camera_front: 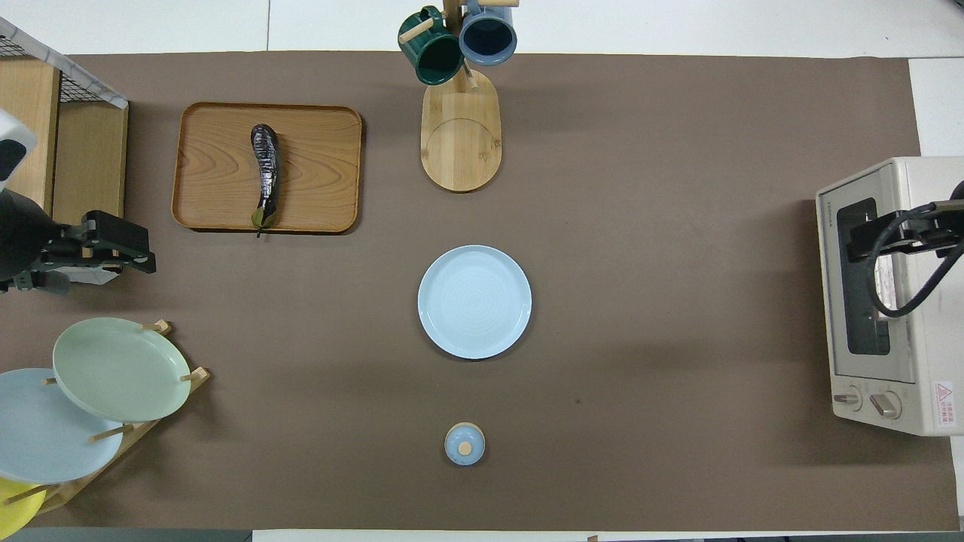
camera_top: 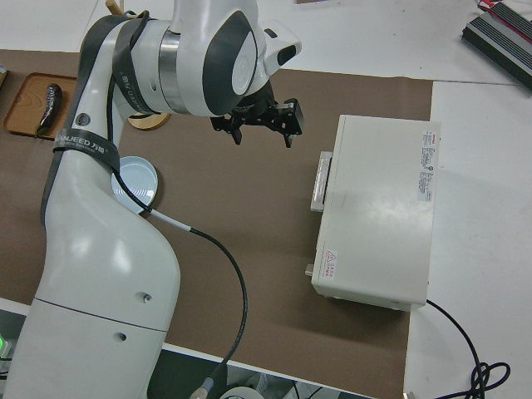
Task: Put eggplant into oven
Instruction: 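Reach the left gripper toward the purple eggplant on the wooden tray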
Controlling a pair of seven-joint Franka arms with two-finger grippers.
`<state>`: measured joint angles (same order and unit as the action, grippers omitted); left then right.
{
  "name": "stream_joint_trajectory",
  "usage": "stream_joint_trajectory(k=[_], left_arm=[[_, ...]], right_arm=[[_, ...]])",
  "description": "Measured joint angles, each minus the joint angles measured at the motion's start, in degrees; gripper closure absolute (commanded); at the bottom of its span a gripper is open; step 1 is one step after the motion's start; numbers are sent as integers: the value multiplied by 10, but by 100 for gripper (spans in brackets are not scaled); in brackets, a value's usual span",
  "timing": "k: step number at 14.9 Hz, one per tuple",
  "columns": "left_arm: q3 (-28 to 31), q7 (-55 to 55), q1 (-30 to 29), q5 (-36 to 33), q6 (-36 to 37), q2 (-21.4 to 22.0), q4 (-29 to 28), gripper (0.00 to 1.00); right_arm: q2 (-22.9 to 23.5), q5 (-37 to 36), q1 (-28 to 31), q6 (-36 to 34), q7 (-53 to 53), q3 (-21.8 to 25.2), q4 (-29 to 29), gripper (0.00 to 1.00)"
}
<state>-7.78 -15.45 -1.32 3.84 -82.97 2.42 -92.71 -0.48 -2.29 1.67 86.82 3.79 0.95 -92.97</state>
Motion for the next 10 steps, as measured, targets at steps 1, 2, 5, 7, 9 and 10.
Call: stream_joint_trajectory(k=[1, 2, 5, 7, 9, 10], left_arm=[[0, 0, 0, 0, -1, 0, 0, 0], [0, 0, 0, 0, -2, 0, 0, 0], [0, 0, 0, 0, -5, 0, 0, 0], [-1, 0, 0, 0, -5, 0, 0, 0], [-3, 0, 0, 0, -5, 0, 0, 0], [-4, 0, 0, 0, -8, 0, 0, 0]], right_arm=[[0, 0, 0, 0, 0, 0, 0, 0], [0, 0, 0, 0, 0, 0, 0, 0], [0, 0, 0, 0, 0, 0, 0, 0], [0, 0, 0, 0, 0, 0, 0, 0], [0, 0, 0, 0, 0, 0, 0, 0], [0, 0, 0, 0, 0, 0, 0, 0]])
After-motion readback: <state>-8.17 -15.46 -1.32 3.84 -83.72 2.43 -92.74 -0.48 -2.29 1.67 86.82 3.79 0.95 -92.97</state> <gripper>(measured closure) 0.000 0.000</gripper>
